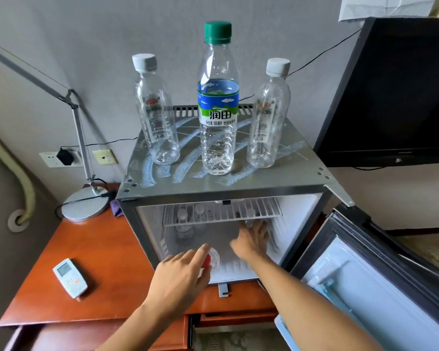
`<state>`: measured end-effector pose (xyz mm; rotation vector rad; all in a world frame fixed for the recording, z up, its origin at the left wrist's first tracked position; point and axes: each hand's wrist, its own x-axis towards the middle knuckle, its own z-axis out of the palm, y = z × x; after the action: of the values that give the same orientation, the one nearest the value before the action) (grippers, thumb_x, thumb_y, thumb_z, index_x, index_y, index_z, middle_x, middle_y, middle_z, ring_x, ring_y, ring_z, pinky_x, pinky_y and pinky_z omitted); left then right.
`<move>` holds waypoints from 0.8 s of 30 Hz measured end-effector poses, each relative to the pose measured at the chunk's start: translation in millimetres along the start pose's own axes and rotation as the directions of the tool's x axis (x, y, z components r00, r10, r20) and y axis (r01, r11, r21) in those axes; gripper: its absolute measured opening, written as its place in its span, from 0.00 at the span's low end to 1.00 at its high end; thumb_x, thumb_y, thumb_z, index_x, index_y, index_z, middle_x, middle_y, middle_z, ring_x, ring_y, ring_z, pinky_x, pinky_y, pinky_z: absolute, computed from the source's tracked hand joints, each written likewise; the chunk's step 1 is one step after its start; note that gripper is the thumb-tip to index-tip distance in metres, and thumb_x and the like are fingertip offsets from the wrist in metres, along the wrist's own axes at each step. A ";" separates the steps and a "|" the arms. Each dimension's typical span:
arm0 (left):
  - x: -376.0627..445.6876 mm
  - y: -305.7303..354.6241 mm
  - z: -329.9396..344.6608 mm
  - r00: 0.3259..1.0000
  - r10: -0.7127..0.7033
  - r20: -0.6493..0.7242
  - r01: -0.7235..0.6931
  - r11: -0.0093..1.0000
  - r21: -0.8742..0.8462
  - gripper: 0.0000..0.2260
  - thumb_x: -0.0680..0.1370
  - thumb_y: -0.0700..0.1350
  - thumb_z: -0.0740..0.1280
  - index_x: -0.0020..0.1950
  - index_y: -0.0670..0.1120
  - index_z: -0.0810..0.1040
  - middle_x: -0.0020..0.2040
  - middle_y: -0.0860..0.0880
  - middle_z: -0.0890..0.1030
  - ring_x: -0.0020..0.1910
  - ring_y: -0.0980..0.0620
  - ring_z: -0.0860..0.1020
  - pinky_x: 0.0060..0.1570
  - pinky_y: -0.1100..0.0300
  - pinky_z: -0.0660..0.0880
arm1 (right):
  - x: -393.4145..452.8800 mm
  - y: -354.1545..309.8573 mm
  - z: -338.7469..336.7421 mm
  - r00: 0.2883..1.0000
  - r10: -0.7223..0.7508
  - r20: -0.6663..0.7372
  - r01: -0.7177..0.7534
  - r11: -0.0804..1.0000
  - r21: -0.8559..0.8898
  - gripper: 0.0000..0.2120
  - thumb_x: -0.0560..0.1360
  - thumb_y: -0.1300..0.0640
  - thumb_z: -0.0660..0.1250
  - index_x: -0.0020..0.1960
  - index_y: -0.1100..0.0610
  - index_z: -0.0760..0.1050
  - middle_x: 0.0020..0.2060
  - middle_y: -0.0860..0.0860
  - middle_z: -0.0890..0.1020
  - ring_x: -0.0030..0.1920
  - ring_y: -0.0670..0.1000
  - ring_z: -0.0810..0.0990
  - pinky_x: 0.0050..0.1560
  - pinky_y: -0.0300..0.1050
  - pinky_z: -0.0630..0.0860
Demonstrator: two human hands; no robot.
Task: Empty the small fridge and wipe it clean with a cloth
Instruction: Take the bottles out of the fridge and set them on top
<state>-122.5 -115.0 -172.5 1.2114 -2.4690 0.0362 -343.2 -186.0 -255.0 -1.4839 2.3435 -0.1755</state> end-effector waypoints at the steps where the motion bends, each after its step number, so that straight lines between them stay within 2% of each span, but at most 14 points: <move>1: -1.6 0.3 -9.2 1.000 -0.014 0.001 0.014 1.000 -0.013 0.16 0.75 0.53 0.72 0.61 0.51 0.78 0.39 0.58 0.82 0.33 0.56 0.81 0.28 0.64 0.69 | 6.9 -1.4 1.9 0.999 0.039 0.016 -0.039 0.999 0.000 0.42 0.74 0.48 0.66 0.81 0.41 0.47 0.79 0.68 0.43 0.78 0.71 0.44 0.77 0.66 0.52; 3: -5.9 -1.0 -25.2 0.998 -0.062 -0.011 0.061 0.997 -0.039 0.14 0.73 0.55 0.71 0.56 0.53 0.78 0.35 0.58 0.81 0.29 0.57 0.79 0.28 0.69 0.61 | 16.1 -3.6 4.1 0.994 0.095 0.051 -0.096 0.995 0.013 0.41 0.74 0.46 0.65 0.81 0.43 0.48 0.79 0.66 0.42 0.79 0.69 0.42 0.78 0.66 0.49; 4: -9.3 -3.7 -30.8 0.996 -0.083 -0.021 0.082 0.995 -0.054 0.13 0.73 0.57 0.69 0.55 0.54 0.77 0.34 0.58 0.80 0.29 0.57 0.78 0.28 0.68 0.61 | 18.8 -5.2 3.0 0.992 0.108 0.063 -0.110 0.994 0.022 0.40 0.75 0.45 0.65 0.81 0.44 0.48 0.80 0.64 0.43 0.79 0.68 0.42 0.78 0.65 0.48; 6: -17.9 -11.5 -40.6 0.993 -0.118 -0.022 0.115 0.989 -0.092 0.14 0.74 0.60 0.66 0.55 0.56 0.77 0.36 0.59 0.79 0.31 0.57 0.78 0.28 0.65 0.67 | 20.6 -5.6 0.3 0.991 0.122 0.062 -0.126 0.990 0.060 0.39 0.75 0.46 0.64 0.81 0.45 0.50 0.81 0.61 0.46 0.80 0.66 0.45 0.78 0.64 0.50; 9: -29.2 -21.5 -53.2 0.989 -0.148 -0.025 0.142 0.977 -0.162 0.15 0.75 0.63 0.65 0.57 0.57 0.77 0.44 0.60 0.78 0.38 0.57 0.78 0.33 0.63 0.74 | 4.9 -3.4 0.9 0.997 0.075 -0.037 -0.071 0.994 0.085 0.39 0.73 0.49 0.65 0.81 0.45 0.53 0.80 0.61 0.50 0.79 0.65 0.51 0.76 0.61 0.57; 11: -32.8 -21.4 -62.6 0.991 -0.135 -0.027 0.126 0.968 -0.215 0.16 0.75 0.64 0.66 0.56 0.57 0.78 0.48 0.61 0.75 0.43 0.59 0.77 0.36 0.63 0.75 | -19.2 -3.3 3.0 0.995 0.016 -0.096 -0.006 0.995 0.102 0.39 0.73 0.48 0.66 0.80 0.43 0.53 0.80 0.60 0.49 0.78 0.65 0.55 0.74 0.59 0.62; 13: -32.8 -19.5 -72.6 0.992 -0.114 -0.047 0.098 0.959 -0.266 0.16 0.75 0.65 0.66 0.55 0.57 0.77 0.52 0.62 0.74 0.46 0.59 0.77 0.38 0.62 0.77 | -51.4 -2.6 2.0 0.988 -0.047 -0.148 0.069 0.987 0.145 0.36 0.74 0.48 0.65 0.80 0.42 0.56 0.80 0.57 0.51 0.75 0.62 0.63 0.70 0.56 0.70; 16: -28.2 -15.1 -97.8 0.988 -0.113 -0.101 0.068 0.926 -0.372 0.14 0.75 0.65 0.67 0.54 0.58 0.75 0.50 0.63 0.77 0.45 0.59 0.79 0.41 0.58 0.78 | -112.1 0.9 -15.8 0.955 -0.156 -0.254 0.206 0.960 0.188 0.27 0.79 0.45 0.61 0.76 0.41 0.60 0.74 0.50 0.61 0.64 0.55 0.76 0.53 0.49 0.80; 18: -21.3 -13.0 -119.9 0.982 -0.104 -0.159 0.032 0.916 -0.401 0.15 0.75 0.66 0.67 0.54 0.58 0.77 0.46 0.63 0.79 0.43 0.61 0.80 0.41 0.57 0.79 | -150.4 3.7 -43.1 0.932 -0.243 -0.268 0.304 0.928 0.215 0.24 0.78 0.43 0.64 0.72 0.36 0.62 0.68 0.42 0.64 0.56 0.48 0.78 0.48 0.43 0.81; 20: -12.1 -12.1 -147.1 0.966 -0.097 -0.238 -0.011 0.909 -0.417 0.17 0.75 0.66 0.68 0.55 0.57 0.79 0.45 0.64 0.81 0.42 0.63 0.81 0.41 0.59 0.81 | -186.2 4.5 -85.9 0.908 -0.309 -0.282 0.388 0.874 0.291 0.25 0.75 0.44 0.71 0.67 0.33 0.64 0.62 0.37 0.67 0.53 0.43 0.78 0.50 0.40 0.80; 22: 0.4 -12.6 -177.0 0.936 -0.145 -0.320 -0.022 0.886 -0.463 0.19 0.74 0.66 0.68 0.56 0.56 0.81 0.44 0.63 0.83 0.40 0.63 0.82 0.40 0.62 0.81 | -219.8 2.8 -137.5 0.848 -0.362 -0.388 0.496 0.801 0.336 0.25 0.73 0.48 0.75 0.65 0.33 0.68 0.58 0.36 0.71 0.53 0.41 0.78 0.51 0.37 0.78; 24: 15.7 -13.0 -208.9 0.895 -0.210 -0.393 -0.025 0.857 -0.515 0.18 0.75 0.66 0.70 0.56 0.55 0.82 0.43 0.61 0.83 0.39 0.60 0.83 0.39 0.67 0.79 | -246.0 -1.7 -190.6 0.755 -0.370 -0.542 0.591 0.743 0.316 0.25 0.73 0.52 0.75 0.65 0.35 0.71 0.56 0.39 0.74 0.53 0.40 0.78 0.51 0.32 0.76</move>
<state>-52.0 -95.2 24.2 0.9562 -1.8533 -0.3213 -316.8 16.6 -20.2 -1.9030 1.9024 -1.2658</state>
